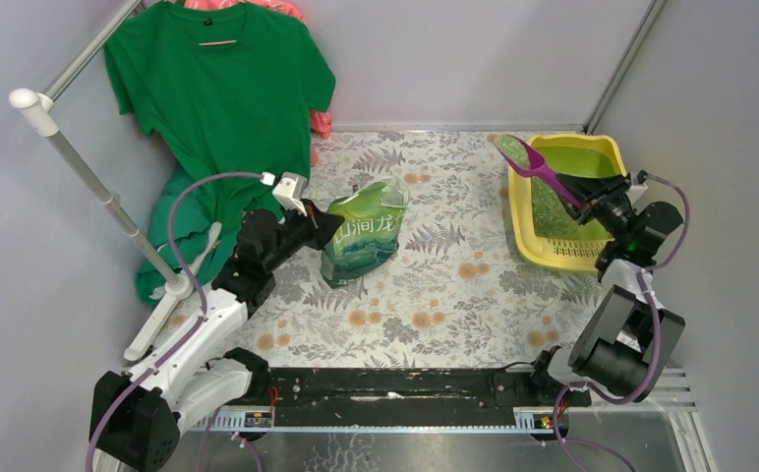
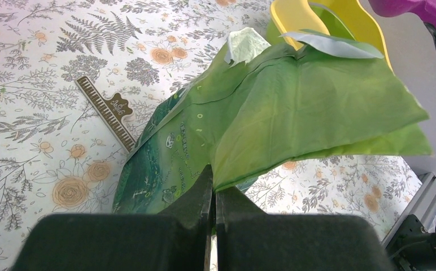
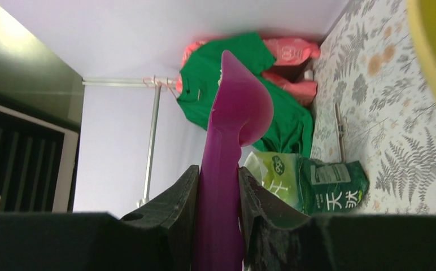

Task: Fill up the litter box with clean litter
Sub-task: Pour the cat litter into the litter box.

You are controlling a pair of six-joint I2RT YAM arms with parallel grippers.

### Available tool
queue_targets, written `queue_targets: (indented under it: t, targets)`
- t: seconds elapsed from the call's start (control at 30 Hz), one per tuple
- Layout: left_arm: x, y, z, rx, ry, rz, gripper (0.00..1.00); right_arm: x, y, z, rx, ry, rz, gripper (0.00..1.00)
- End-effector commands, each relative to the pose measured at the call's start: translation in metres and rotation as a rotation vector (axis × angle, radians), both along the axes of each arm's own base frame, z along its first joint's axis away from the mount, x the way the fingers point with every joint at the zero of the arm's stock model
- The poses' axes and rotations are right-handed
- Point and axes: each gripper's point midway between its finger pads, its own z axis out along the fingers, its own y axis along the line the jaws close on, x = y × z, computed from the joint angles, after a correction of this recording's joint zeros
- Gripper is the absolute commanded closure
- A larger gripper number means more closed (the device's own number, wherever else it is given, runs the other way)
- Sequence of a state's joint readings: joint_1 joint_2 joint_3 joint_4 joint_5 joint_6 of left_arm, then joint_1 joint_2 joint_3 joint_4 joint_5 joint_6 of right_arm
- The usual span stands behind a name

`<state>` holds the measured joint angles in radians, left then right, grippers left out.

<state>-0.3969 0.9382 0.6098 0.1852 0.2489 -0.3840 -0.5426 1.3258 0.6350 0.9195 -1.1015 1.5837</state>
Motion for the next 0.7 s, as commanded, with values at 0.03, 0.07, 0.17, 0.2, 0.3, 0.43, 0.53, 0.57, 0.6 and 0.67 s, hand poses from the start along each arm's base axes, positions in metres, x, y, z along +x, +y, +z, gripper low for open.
queue_targets:
  t: [0.03,0.07,0.17,0.2,0.3,0.43,0.53,0.57,0.6,0.67]
  targets:
    - [0.011,-0.008,0.111,-0.156,-0.324,-0.025,0.99,0.0,-0.033,0.012,-0.04,-0.065,-0.087,1.0]
    - [0.012,-0.008,0.111,-0.157,-0.323,-0.028,0.99,0.0,-0.039,0.01,-0.043,-0.059,-0.11,1.0]
    - [0.015,-0.009,0.109,-0.166,-0.317,-0.039,0.99,0.002,-0.056,-0.001,-0.065,-0.012,-0.176,1.0]
    - [0.015,-0.01,0.108,-0.172,-0.314,-0.044,0.99,0.002,-0.06,-0.003,-0.08,0.004,-0.199,1.0]
    - [0.017,-0.01,0.105,-0.186,-0.308,-0.052,0.99,0.002,-0.07,-0.012,-0.17,0.063,-0.264,1.0]
    - [0.017,-0.009,0.101,-0.199,-0.303,-0.061,0.99,-0.004,-0.084,-0.013,-0.331,0.14,-0.373,1.0]
    - [0.017,-0.009,0.099,-0.203,-0.301,-0.063,0.99,-0.007,-0.095,-0.011,-0.423,0.192,-0.431,1.0]
    - [0.017,-0.008,0.1,-0.205,-0.303,-0.06,0.99,-0.009,-0.098,-0.01,-0.463,0.211,-0.446,1.0]
    - [0.016,-0.008,0.1,-0.206,-0.303,-0.062,0.99,-0.011,-0.102,-0.008,-0.492,0.223,-0.467,1.0]
    - [0.016,-0.008,0.101,-0.208,-0.305,-0.063,0.99,-0.014,-0.11,-0.006,-0.546,0.253,-0.506,1.0]
